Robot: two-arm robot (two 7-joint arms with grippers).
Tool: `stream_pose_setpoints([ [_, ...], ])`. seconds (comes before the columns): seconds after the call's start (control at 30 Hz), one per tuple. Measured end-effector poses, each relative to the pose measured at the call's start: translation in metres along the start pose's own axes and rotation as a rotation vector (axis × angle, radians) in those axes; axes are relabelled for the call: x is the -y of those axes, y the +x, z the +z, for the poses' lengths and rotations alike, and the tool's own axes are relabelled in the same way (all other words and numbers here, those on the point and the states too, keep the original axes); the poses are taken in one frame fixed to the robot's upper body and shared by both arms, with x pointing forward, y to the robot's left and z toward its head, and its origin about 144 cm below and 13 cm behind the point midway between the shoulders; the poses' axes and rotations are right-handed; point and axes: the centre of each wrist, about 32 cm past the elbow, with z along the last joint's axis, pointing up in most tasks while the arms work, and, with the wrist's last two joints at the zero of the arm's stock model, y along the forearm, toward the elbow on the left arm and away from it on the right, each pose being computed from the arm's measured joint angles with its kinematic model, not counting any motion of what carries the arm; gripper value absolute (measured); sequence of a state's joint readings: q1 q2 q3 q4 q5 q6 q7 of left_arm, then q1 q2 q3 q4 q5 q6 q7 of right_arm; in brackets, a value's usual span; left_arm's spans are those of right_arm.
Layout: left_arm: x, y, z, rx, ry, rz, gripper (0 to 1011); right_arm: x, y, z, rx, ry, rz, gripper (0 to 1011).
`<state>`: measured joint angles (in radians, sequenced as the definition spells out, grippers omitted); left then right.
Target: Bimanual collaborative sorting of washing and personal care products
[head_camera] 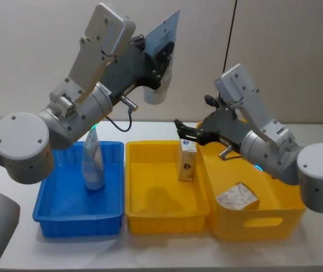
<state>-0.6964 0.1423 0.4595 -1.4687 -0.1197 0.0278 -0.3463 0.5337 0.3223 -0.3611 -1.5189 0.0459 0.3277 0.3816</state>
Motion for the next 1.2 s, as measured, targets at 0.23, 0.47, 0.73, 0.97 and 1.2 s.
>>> stream_pose_setpoints([
  [0.23,0.002,0.0,-0.002,-0.004,0.001,-0.001,231,-0.004,-0.004,0.008,0.003,0.043,0.037,1003],
  [0.47,0.003,0.0,-0.004,-0.009,0.006,-0.001,231,-0.007,-0.006,0.014,-0.003,0.068,0.055,1004],
  [0.73,0.004,0.0,-0.007,-0.014,0.012,0.0,231,-0.011,-0.007,0.018,-0.009,0.09,0.062,1003],
  [0.97,0.004,0.001,-0.008,-0.019,0.016,0.001,231,-0.017,-0.007,0.022,-0.014,0.103,0.067,1003],
  [1.2,0.003,0.002,-0.009,-0.023,0.017,0.002,231,-0.025,-0.008,0.025,-0.017,0.109,0.069,1003],
])
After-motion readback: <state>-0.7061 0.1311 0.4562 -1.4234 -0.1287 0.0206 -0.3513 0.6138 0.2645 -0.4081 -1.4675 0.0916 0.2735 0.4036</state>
